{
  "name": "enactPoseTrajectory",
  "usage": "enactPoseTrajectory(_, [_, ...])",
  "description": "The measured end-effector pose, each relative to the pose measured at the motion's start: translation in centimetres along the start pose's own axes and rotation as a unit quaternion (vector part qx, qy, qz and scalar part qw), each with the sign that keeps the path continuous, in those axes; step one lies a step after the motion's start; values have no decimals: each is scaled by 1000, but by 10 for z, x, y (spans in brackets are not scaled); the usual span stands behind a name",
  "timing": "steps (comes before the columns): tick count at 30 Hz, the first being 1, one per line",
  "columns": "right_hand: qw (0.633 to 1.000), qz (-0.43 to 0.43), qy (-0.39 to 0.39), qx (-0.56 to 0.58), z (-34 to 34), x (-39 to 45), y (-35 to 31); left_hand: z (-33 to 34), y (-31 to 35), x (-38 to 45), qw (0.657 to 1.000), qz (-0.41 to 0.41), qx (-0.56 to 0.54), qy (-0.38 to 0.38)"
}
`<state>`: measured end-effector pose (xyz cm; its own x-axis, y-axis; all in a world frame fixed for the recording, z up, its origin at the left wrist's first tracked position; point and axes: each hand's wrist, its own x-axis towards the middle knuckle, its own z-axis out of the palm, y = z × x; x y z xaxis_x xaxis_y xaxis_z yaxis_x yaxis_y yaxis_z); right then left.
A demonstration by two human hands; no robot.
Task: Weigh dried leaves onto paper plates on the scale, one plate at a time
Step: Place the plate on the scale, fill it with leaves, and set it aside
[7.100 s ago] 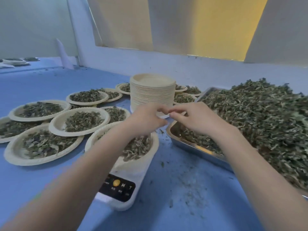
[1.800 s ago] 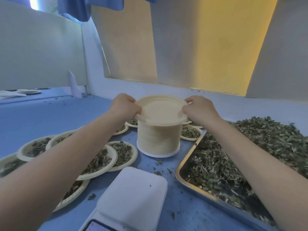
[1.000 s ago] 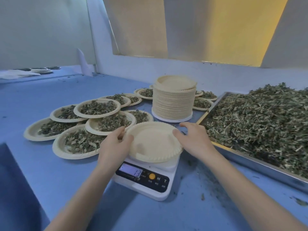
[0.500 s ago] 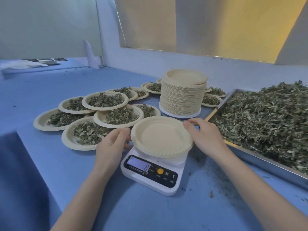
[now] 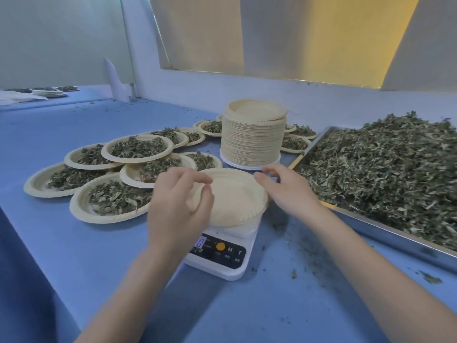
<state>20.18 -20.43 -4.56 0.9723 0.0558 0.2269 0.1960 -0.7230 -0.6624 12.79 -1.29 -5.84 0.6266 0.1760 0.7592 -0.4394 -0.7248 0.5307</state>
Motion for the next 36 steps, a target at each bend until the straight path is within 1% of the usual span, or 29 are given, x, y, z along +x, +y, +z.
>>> enactPoseTrajectory(2, [1000, -9, -2, -1, -7, 1, -2, 19, 25, 5, 996, 34, 2, -80])
enactPoseTrajectory(4, [1000, -10, -15, -12, -19, 0, 0, 43, 49, 11, 986, 36, 6, -162])
enactPoseTrajectory(5, [1000, -11, -21, -18, -27, -2, 3, 57, 59, 14, 981, 29, 1, -192])
enactPoseTrajectory(8, [999, -4, -8, -38, -58, -6, 24, 95, 91, 21, 967, -6, -29, -254])
enactPoseTrajectory(10, [998, 27, 6, -57, -80, -9, 45, 121, 111, 20, 954, -20, -33, -296])
enactPoseTrajectory(13, [988, 66, 0, -138, -108, -11, 82, 159, 133, 14, 932, -29, -11, -360])
enactPoseTrajectory(15, [983, 81, -5, -167, -119, -11, 103, 179, 142, 12, 923, -42, 17, -382])
enactPoseTrajectory(18, [972, 62, -36, -224, -125, -1, 128, 200, 144, 17, 907, -76, 67, -408])
enactPoseTrajectory(20, [964, 47, -58, -254, -124, 11, 136, 211, 141, 27, 889, -99, 110, -434])
enactPoseTrajectory(22, [963, 46, -60, -260, -123, 27, 137, 221, 136, 38, 866, -123, 138, -464])
enactPoseTrajectory(24, [964, 51, -59, -255, -118, 45, 136, 230, 130, 47, 848, -145, 130, -493])
enactPoseTrajectory(27, [968, 57, -86, -229, -108, 62, 136, 239, 119, 52, 833, -160, 69, -525])
enactPoseTrajectory(29, [968, 37, -106, -226, -107, 62, 138, 242, 113, 53, 834, -164, 41, -525])
enactPoseTrajectory(30, [973, 24, -107, -203, -110, 59, 139, 242, 111, 54, 838, -170, 27, -517])
enactPoseTrajectory(32, [986, 17, -110, -127, -124, 51, 140, 242, 107, 55, 847, -180, -1, -500])
enactPoseTrajectory(33, [989, 19, -112, -92, -131, 48, 141, 241, 106, 55, 852, -172, -3, -494])
enactPoseTrajectory(35, [990, 32, -121, -71, -139, 43, 141, 238, 106, 54, 863, -132, 41, -485])
enactPoseTrajectory(36, [986, 43, -132, -91, -139, 42, 140, 237, 106, 54, 869, -113, 71, -476])
